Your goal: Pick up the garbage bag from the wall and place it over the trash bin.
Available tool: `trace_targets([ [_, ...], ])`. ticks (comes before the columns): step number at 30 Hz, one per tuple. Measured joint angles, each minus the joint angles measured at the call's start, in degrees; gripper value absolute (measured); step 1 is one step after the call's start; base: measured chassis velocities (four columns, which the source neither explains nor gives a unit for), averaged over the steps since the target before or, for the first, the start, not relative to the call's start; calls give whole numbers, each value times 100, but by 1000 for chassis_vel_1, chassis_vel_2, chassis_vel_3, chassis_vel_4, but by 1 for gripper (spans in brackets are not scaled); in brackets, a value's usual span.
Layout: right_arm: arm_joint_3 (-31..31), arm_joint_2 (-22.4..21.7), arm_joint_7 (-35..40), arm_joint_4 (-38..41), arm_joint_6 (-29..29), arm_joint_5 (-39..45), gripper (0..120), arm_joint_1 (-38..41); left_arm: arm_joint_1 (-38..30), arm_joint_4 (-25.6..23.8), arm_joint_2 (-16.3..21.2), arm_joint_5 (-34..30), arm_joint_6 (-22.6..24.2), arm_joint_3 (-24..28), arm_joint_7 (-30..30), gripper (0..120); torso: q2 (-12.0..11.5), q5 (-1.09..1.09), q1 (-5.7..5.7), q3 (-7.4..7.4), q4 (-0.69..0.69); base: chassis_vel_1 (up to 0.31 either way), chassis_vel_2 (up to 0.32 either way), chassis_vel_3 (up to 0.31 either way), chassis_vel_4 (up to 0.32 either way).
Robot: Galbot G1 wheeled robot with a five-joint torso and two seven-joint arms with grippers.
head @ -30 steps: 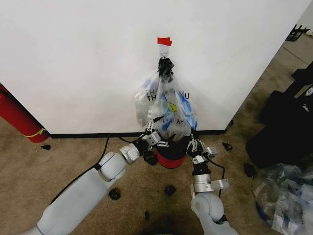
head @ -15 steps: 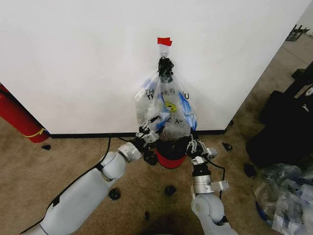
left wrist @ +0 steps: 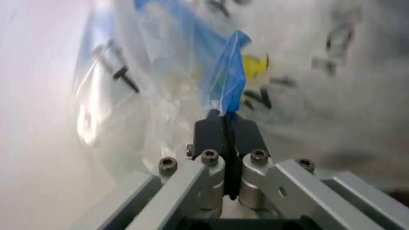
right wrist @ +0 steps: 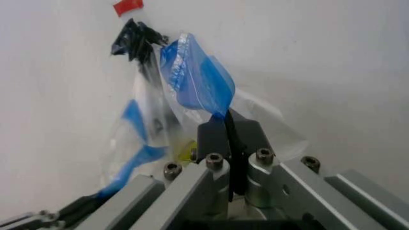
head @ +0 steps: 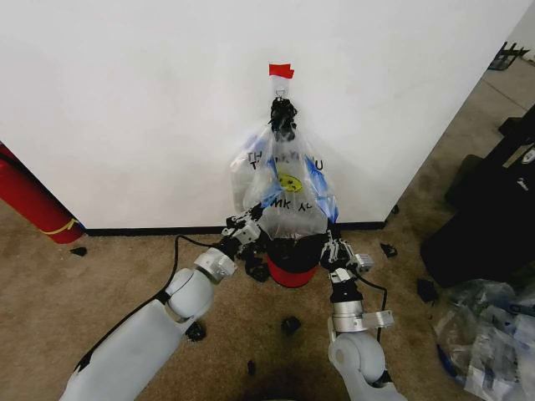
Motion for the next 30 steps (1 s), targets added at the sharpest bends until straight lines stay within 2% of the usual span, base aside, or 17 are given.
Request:
trace_targets([
  [1, 13, -4, 70, 0, 11, -40, 0, -11, 215, -169, -109, -624, -93, -62, -74, 0, 0, 0, 0, 0, -1, 0, 0, 0, 0],
  [2, 13, -4, 70, 0, 11, -40, 0, -11, 215, -169, -109, -624, -93, -62, -74, 0, 0, 0, 0, 0, -1, 0, 0, 0, 0],
  [5, 41, -19, 304, 0, 13, -241, 0, -44, 652, -387, -337, -1386, -509, -202, -12, 0, 0, 0, 0, 0, 0, 0, 0, 0, 0],
  [9, 131, -76, 524, 153, -66, -799, 0, -250, 1456, -691, -811, -2022, -812, -497, 20, 0, 0, 0, -1, -1, 1, 0, 0, 0, 0],
  [16, 434, -259, 518, 348, 31, -1892, 0, -670, 2022, -988, -1166, -2307, -763, -817, -121, 0, 0, 0, -1, -1, 0, 0, 0, 0, 0],
  [23, 645, -510, 397, 365, 309, -2202, 0, -1002, 2225, -1013, -1144, -2171, -637, -893, -370, 0, 0, 0, -1, 0, 0, 0, 0, 0, 0],
  [30, 740, -576, 237, 330, 613, -2340, 0, -1054, 2270, -1030, -1214, -2166, -565, -869, -413, 0, 0, 0, -1, 0, 0, 0, 0, 0, 0],
])
